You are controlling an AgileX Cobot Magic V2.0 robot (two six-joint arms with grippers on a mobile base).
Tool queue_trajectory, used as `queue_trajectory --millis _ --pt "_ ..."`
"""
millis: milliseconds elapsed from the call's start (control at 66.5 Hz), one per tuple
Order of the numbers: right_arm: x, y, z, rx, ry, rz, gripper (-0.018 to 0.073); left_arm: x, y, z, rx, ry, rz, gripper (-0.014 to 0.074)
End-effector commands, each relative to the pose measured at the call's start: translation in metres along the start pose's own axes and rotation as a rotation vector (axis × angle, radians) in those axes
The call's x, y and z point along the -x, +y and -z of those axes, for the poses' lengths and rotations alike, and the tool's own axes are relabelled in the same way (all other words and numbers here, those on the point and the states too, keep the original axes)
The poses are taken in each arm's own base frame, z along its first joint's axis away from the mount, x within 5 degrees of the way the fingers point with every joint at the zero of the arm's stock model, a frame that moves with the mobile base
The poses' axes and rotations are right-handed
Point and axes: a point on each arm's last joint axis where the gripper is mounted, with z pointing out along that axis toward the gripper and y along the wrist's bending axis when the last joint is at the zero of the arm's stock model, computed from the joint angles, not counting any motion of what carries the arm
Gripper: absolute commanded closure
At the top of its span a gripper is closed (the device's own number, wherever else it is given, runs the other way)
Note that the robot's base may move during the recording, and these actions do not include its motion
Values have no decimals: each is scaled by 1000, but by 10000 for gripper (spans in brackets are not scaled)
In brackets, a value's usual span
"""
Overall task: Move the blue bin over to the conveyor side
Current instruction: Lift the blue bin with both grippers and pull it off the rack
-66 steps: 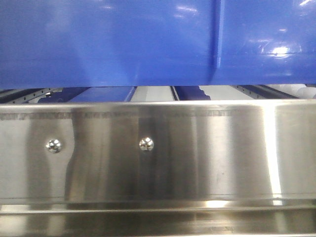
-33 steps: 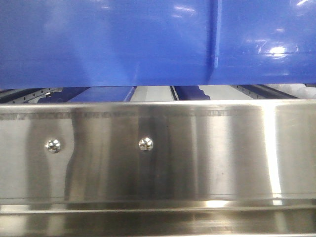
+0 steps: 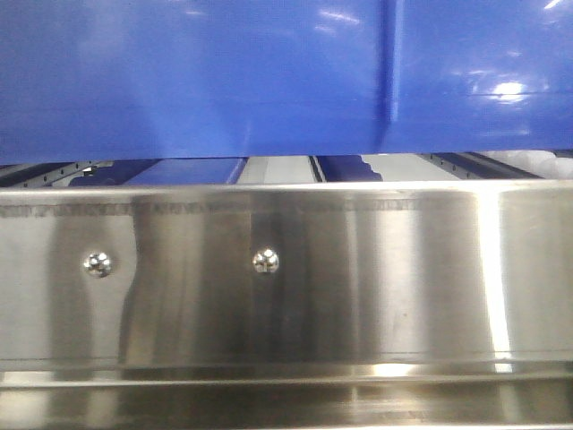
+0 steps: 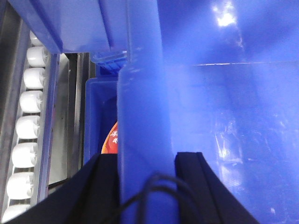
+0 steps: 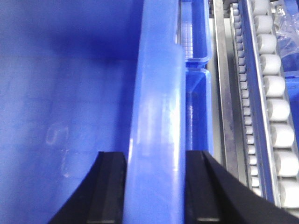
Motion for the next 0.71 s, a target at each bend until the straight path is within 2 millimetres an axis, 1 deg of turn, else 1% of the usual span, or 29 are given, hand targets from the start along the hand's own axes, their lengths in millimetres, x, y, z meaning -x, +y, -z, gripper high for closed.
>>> queue_trajectory --millis 0,211,361,481,692 --pt "-1 -2 32 28 -115 3 638 -2 -2 30 -14 -97 0 612" --pt "-10 -6 68 48 -215 20 638 -15 -6 76 -23 -206 -11 612" --pt "-16 -9 92 59 -275 31 638 -28 -11 107 -42 -284 -31 612" --pt "-22 -11 108 68 -317 32 638 -38 -14 128 -56 -335 -42 612" --pt "-39 -16 138 76 -367 39 638 -51 -14 152 -62 -398 -43 612"
